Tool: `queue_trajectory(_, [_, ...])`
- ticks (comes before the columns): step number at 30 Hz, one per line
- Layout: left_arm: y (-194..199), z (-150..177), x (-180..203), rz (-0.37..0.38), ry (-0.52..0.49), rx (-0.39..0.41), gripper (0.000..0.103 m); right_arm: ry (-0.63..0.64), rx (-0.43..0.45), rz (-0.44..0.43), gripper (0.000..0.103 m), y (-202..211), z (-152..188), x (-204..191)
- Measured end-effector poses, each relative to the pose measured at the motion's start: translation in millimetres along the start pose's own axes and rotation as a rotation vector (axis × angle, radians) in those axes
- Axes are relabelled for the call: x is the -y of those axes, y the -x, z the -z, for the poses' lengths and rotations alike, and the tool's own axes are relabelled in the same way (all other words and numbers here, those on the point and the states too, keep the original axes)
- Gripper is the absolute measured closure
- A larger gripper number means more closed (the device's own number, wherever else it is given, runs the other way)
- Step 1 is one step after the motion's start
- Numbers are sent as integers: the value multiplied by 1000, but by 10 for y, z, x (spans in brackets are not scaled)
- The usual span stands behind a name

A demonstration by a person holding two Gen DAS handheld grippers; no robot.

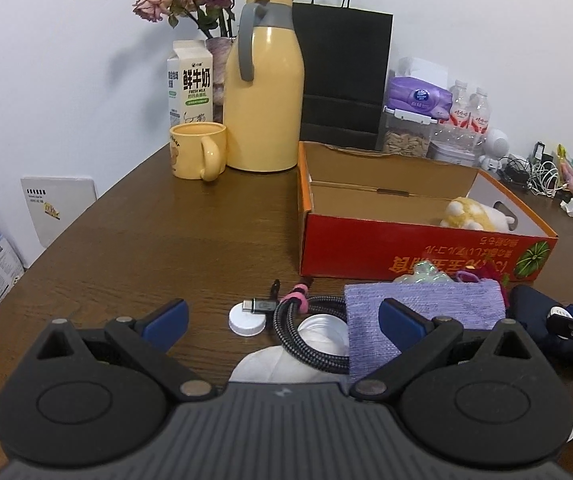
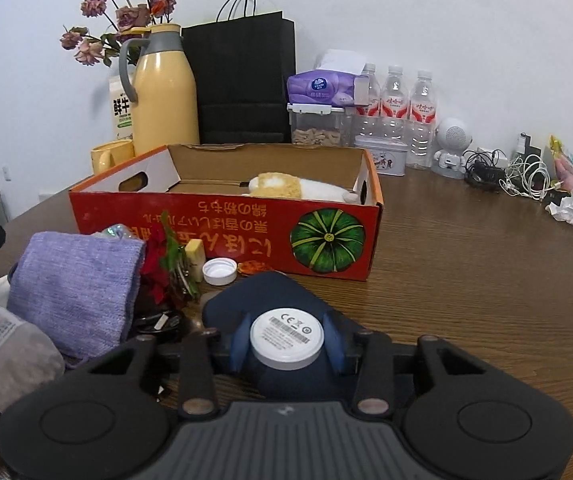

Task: Organize objects
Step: 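Grasp the white round disc on the navy case with the right gripper, then grasp the white face mask with the left gripper while the right holds the disc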

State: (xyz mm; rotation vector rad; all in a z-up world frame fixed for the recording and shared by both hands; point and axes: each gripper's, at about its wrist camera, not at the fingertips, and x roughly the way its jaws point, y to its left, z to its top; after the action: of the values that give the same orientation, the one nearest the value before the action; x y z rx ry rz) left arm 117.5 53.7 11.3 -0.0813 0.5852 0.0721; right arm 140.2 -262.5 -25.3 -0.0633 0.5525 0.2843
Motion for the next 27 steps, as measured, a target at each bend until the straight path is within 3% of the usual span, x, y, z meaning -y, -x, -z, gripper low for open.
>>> queue_trajectory(12, [-15,60,-22,-5,4,-21,0,16,57,-92,65,151,-36,-152])
queue_trajectory(27, [8,331,-97,-14,-80,-124,0,13,77,-84,65,261,-39,-237])
